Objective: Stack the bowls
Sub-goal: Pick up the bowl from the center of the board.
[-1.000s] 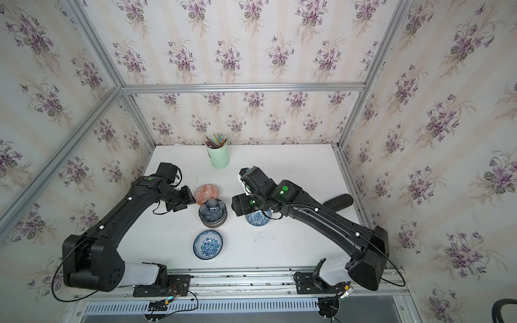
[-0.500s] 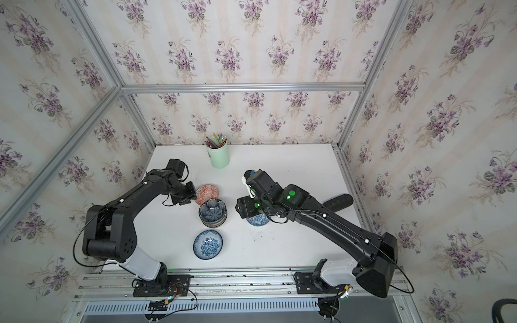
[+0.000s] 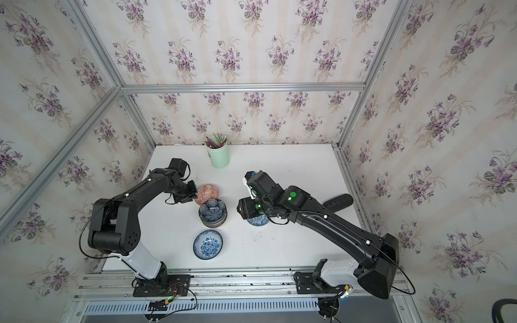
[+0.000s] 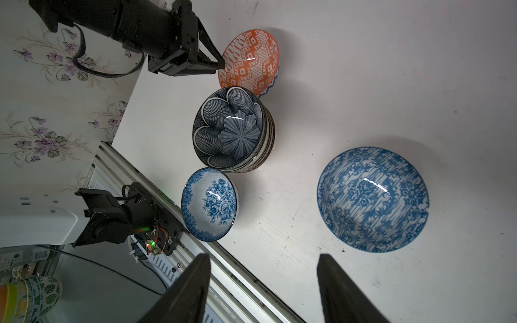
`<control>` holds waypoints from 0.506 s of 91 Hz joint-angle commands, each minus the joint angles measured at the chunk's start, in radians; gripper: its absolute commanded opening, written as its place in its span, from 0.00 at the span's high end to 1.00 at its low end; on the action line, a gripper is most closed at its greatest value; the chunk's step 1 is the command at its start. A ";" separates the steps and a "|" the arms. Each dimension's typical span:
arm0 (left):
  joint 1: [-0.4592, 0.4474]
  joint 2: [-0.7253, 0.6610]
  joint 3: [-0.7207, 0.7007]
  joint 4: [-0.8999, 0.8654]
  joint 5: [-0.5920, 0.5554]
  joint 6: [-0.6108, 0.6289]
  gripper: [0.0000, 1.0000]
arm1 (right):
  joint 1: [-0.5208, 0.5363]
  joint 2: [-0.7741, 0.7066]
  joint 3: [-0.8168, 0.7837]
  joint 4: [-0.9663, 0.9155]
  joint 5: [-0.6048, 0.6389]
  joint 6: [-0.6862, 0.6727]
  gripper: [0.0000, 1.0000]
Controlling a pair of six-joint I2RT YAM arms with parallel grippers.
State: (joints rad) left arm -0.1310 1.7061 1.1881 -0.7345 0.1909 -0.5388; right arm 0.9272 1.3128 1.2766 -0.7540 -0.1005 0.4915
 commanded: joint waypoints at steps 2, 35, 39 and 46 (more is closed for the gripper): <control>0.001 0.014 0.004 0.017 0.018 0.008 0.74 | 0.001 0.000 -0.001 0.013 -0.010 0.005 0.35; 0.001 0.030 0.003 0.018 0.023 0.025 0.83 | 0.000 0.004 -0.021 0.024 -0.022 0.004 0.36; 0.000 0.030 0.000 0.020 0.025 0.026 0.84 | 0.000 0.004 -0.024 0.028 -0.023 0.003 0.36; 0.001 0.033 -0.001 0.021 0.025 0.027 0.84 | 0.001 0.005 -0.029 0.028 -0.025 0.005 0.36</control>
State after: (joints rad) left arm -0.1310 1.7351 1.1881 -0.7235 0.2096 -0.5270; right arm 0.9272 1.3163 1.2522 -0.7494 -0.1211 0.4923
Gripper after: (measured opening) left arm 0.159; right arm 0.639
